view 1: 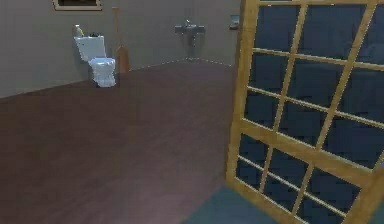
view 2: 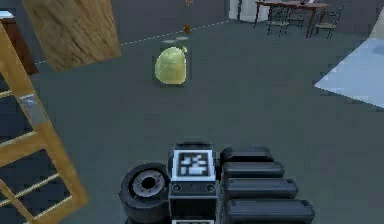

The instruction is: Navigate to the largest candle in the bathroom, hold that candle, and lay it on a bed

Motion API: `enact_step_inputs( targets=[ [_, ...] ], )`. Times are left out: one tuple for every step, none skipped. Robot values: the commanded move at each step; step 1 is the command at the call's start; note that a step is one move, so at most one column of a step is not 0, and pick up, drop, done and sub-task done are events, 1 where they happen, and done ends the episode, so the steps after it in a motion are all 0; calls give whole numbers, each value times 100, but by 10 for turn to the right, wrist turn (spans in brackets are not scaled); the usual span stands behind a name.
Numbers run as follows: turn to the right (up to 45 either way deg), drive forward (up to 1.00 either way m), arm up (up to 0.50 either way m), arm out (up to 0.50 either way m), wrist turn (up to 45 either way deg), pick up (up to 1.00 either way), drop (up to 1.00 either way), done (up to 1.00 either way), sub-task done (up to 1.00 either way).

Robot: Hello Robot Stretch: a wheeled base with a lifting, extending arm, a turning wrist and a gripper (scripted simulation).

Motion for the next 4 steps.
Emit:
enact_step_inputs(
  targets=[
    [-390, 0, 0, 0, 0, 0, 0, 0, 0],
    [0, 90, 0, 0, 0, 0, 0, 0, 0],
    [-270, 0, 0, 0, 0, 0, 0, 0, 0],
    [0, 100, 0, 0, 0, 0, 0, 0, 0]
  ],
)
